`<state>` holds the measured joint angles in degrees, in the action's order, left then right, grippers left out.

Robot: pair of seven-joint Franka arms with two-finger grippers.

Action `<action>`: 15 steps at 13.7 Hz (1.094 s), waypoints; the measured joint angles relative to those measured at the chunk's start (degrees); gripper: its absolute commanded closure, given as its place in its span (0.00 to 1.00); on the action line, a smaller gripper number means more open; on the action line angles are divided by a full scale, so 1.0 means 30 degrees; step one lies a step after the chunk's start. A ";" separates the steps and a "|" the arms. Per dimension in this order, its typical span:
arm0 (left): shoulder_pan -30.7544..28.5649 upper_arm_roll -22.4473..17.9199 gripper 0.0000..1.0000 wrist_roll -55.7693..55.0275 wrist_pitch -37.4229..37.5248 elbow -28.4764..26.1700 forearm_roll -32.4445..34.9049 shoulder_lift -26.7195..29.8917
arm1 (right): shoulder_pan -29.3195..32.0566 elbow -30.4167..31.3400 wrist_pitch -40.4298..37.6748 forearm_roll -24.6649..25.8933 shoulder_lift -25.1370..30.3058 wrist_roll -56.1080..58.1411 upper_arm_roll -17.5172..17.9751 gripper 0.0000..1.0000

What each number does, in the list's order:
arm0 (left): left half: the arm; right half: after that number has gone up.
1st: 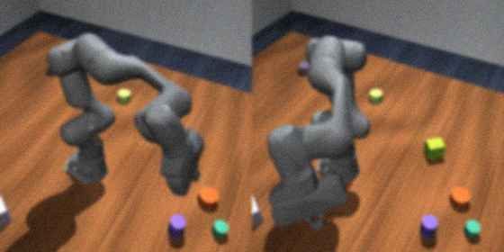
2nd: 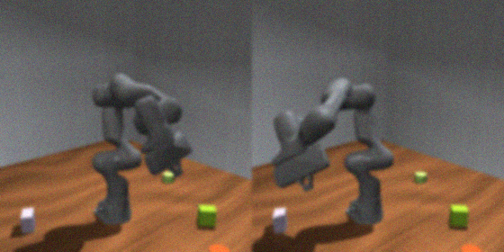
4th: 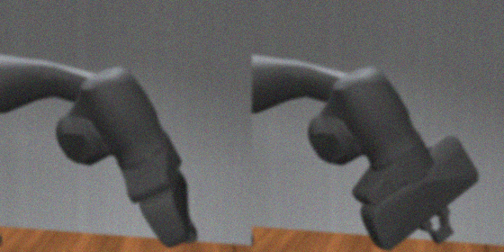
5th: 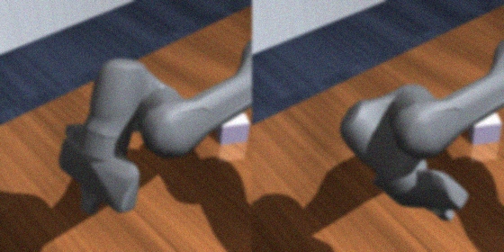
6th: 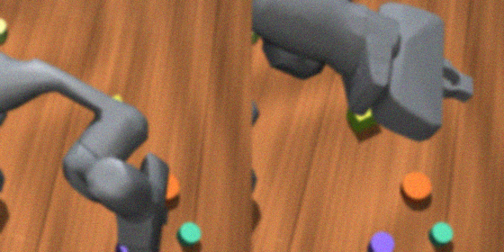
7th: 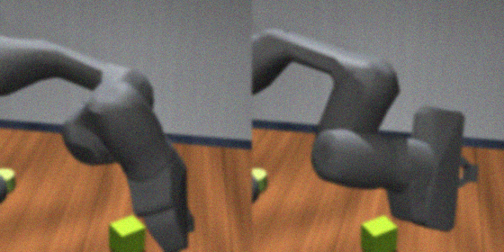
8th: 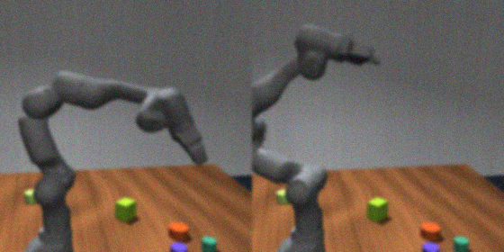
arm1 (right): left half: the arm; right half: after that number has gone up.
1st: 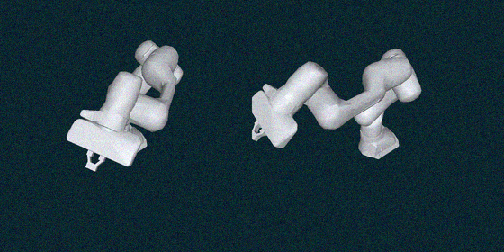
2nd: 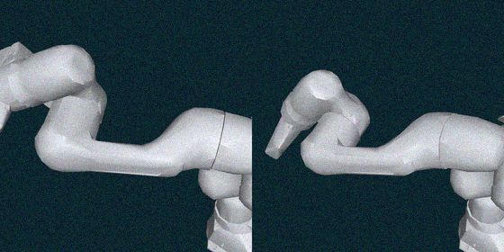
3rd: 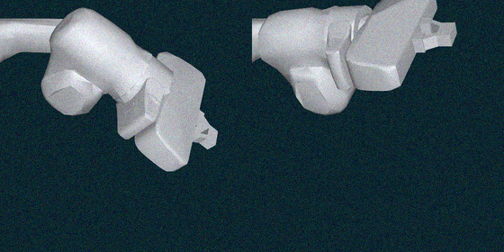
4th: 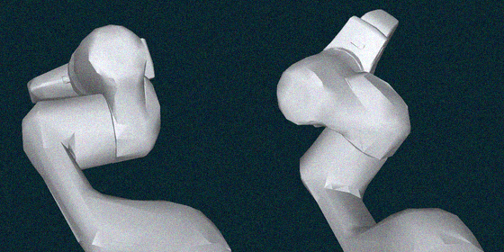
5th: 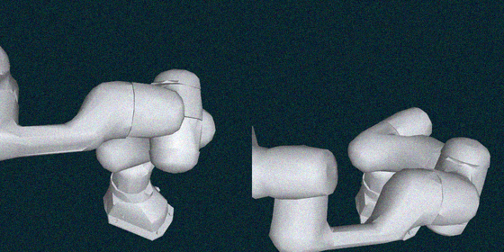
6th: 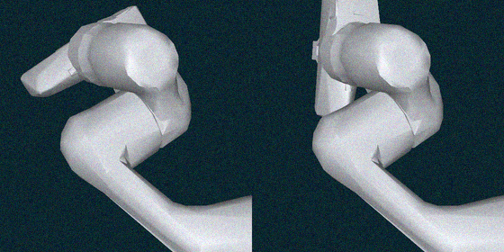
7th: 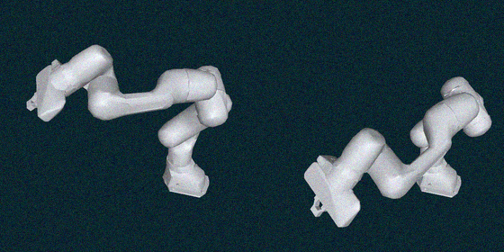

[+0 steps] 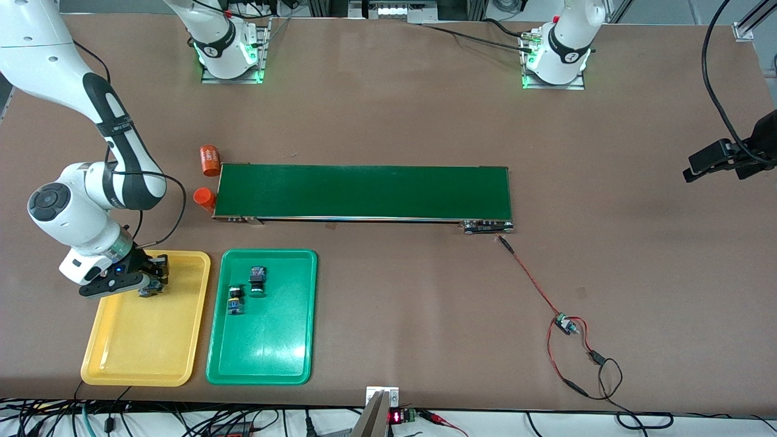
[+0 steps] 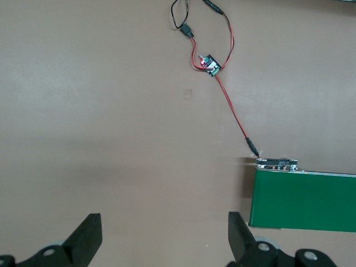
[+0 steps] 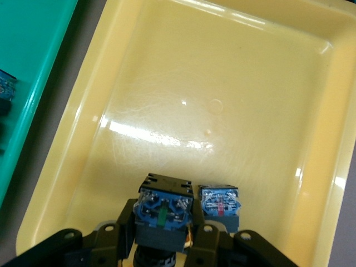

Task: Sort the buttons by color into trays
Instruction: 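Lower the button into the yellow tray and open the right gripper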

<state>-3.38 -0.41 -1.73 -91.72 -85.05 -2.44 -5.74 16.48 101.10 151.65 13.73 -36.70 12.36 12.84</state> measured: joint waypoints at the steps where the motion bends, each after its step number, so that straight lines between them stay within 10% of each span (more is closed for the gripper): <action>1: 0.0000 -0.0004 0.00 0.0000 0.0000 -0.0003 0.0000 -0.0011 | 0.0001 0.0000 0.0003 0.0000 -0.0010 0.0000 0.0000 0.18; 10: -0.0001 -0.0034 0.00 0.0000 -0.0001 -0.0004 0.0000 -0.0030 | -0.0019 -0.0086 0.0197 -0.0003 0.0071 -0.0492 0.0080 0.02; 15: -0.0001 -0.0009 0.00 0.0000 -0.0007 -0.0006 0.0013 -0.0030 | -0.0037 -0.0611 -0.6007 -0.0080 0.2896 -0.2291 0.0441 0.00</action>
<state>-3.38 -0.44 -1.73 -91.74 -85.07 -2.40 -5.83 16.37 99.27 133.63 13.49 -28.02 5.49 14.16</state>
